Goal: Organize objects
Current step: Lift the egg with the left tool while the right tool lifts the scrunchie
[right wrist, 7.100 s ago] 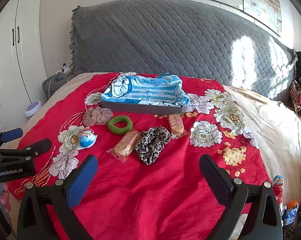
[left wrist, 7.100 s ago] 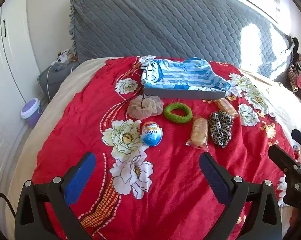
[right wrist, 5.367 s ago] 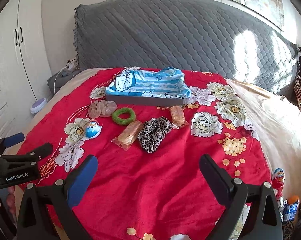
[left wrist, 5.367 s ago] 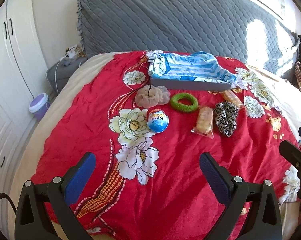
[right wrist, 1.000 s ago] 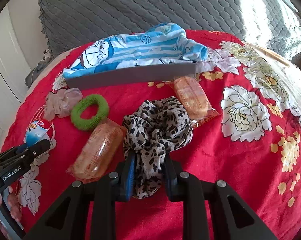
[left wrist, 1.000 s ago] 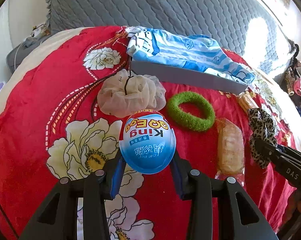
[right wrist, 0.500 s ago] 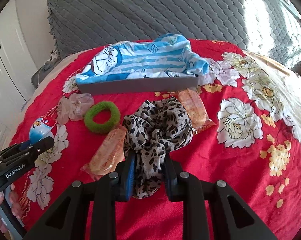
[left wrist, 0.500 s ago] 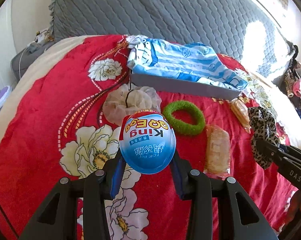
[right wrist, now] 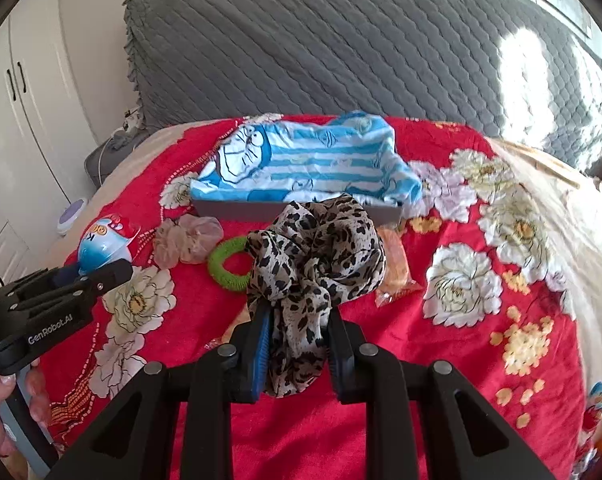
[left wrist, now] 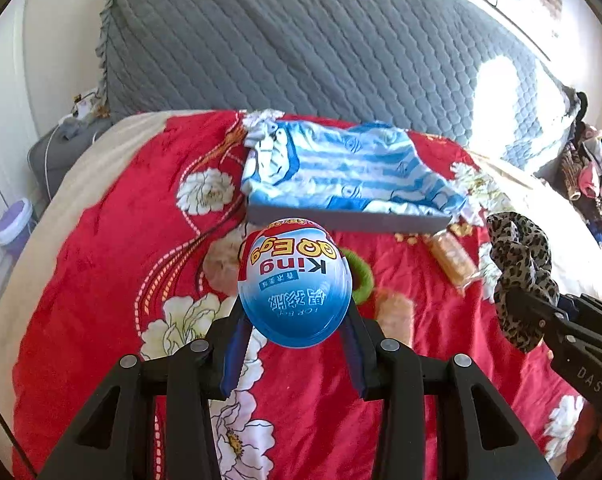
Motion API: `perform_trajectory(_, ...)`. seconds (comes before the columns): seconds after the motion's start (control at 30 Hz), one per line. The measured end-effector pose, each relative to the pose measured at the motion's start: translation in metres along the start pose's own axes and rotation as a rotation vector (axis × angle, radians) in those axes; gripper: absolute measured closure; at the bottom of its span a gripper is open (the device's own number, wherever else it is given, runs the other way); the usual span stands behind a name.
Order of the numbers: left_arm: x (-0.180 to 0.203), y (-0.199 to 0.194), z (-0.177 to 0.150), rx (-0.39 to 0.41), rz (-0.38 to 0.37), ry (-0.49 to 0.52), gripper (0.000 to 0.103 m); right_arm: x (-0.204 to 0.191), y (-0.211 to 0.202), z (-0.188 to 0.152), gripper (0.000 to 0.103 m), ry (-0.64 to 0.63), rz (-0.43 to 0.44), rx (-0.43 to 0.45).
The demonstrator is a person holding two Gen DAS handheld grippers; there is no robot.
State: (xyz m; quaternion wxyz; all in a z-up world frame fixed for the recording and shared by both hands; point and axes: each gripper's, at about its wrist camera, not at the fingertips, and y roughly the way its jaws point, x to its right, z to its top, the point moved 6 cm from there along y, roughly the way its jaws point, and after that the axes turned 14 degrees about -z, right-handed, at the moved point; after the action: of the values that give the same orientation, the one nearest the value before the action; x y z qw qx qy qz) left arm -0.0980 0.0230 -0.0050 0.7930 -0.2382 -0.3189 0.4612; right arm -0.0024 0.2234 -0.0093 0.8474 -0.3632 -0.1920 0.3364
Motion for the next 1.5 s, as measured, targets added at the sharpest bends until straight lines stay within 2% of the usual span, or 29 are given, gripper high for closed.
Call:
perform_trajectory(0.4, 0.020, -0.022, 0.019, 0.023, 0.016, 0.017, 0.060, 0.013, -0.032, 0.024, 0.078, 0.002, -0.017, 0.063)
perform_trajectory(0.83, 0.033, -0.034, 0.034, 0.044, 0.035, 0.026, 0.059, 0.017, -0.047, 0.044, 0.078, -0.008, -0.035, 0.105)
perform_trajectory(1.27, 0.042, -0.032, 0.060, 0.056, 0.031, 0.013, 0.059, 0.026, -0.053, 0.068, 0.078, 0.006, -0.037, 0.133)
perform_trajectory(1.5, 0.036, -0.014, 0.078, 0.046, 0.014, 0.041, 0.059, 0.025, -0.048, 0.088, 0.078, 0.005, -0.056, 0.148)
